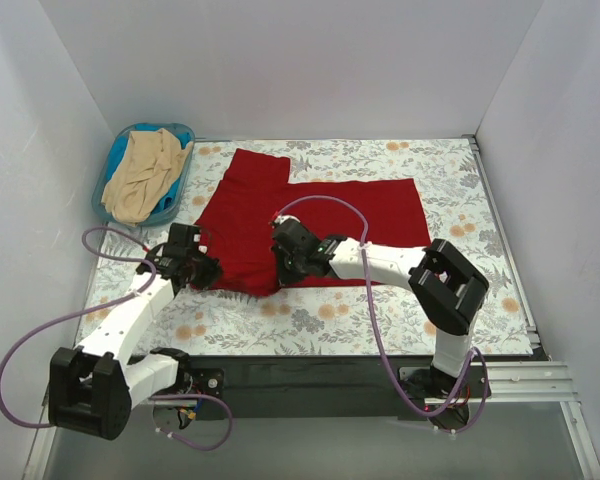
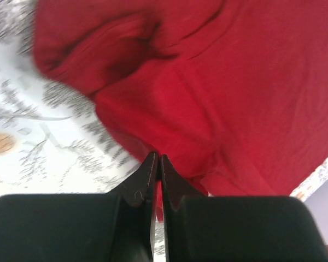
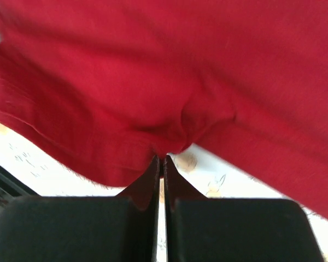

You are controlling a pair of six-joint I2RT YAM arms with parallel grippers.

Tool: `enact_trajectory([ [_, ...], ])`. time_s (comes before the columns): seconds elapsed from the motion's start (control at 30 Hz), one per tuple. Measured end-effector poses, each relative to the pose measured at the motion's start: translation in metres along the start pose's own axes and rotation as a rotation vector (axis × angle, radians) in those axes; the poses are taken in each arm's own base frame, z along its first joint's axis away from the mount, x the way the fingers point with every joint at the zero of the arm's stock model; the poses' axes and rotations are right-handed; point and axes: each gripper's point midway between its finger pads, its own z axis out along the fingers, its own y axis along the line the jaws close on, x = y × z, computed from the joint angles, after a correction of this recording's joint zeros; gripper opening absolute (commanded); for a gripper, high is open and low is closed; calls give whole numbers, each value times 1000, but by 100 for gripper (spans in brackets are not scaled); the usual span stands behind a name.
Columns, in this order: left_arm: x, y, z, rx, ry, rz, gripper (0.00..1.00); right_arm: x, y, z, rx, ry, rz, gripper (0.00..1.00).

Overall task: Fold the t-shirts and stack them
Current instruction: Fold the tshirt

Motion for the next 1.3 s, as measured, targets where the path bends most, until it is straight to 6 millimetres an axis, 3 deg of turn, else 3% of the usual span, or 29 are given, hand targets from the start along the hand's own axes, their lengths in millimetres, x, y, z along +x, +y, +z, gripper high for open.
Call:
enact_trajectory([
  [0.3, -24, -57, 18, 49, -34, 40, 0, -64, -11, -7, -11, -78, 28, 1],
  [0.77, -66, -110, 58, 95, -69, 44, 0, -115, -34, 22, -4, -63, 15, 1],
  [0.97, -75, -119, 74, 107, -60, 40, 0, -133, -35, 29, -4, -76, -12, 1],
  [1.3, -76, -119, 87, 114, -30, 31, 0, -138, -50, 49, 24, -50, -46, 1],
])
